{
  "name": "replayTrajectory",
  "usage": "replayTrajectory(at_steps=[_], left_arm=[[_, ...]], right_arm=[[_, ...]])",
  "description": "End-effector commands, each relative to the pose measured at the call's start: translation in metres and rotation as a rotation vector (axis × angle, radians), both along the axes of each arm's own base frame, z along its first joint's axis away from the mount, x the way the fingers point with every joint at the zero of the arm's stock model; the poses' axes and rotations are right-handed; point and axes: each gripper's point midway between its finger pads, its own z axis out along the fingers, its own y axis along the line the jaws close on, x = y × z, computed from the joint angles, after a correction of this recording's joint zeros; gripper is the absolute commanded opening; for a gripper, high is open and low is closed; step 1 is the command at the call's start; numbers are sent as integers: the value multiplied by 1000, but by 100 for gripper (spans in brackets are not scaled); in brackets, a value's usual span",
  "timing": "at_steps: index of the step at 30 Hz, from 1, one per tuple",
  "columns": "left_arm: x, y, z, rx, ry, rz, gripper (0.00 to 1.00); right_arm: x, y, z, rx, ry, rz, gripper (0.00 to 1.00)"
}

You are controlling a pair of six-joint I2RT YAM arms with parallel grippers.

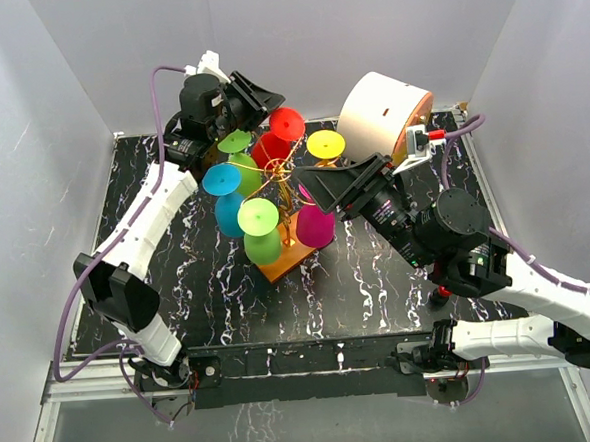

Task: Place the wine glass upside down on the wine glass rack

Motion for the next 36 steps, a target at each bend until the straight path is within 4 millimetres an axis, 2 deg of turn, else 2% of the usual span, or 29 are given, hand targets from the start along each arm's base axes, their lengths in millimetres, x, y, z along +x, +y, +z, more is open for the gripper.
replayTrajectory(at_steps=[1, 10, 16, 19, 21, 24, 26, 27, 28, 29, 33, 36], left_arm=[[-14, 16, 32, 5, -80, 43, 29], [-12, 28, 26, 49, -80, 98, 29], [-21, 36, 47, 60, -136, 107, 32], [-32, 44, 63, 99, -173, 108, 41], [-44, 55, 73, 149, -200, 115, 48], [-65, 79, 80, 261, -238, 144, 60], [-78, 97, 78, 332, -232, 180, 69], [-91, 108, 82, 364, -246, 192, 74], [-101, 118, 80, 397, -241, 203, 87], [-111, 129, 78, 431, -238, 219, 96], [-150, 171, 46, 593, -177, 265, 99], [-179, 196, 23, 678, -138, 283, 99]], right_arm=[[-2, -13, 25, 69, -38, -17, 66], [-2, -19, 24, 75, -35, -30, 66], [0, -23, 18, 56, -19, -49, 66], [2, -29, 8, 15, 8, -71, 66], [4, -37, -7, -60, 41, -102, 67], [7, -58, -33, -188, 106, -167, 67], [7, -76, -52, -260, 157, -211, 69], [6, -88, -59, -281, 180, -235, 70], [5, -99, -68, -311, 201, -255, 71], [3, -110, -75, -336, 222, -277, 73], [-1, -162, -91, -389, 294, -398, 80], [-6, -194, -87, -377, 288, -452, 79]])
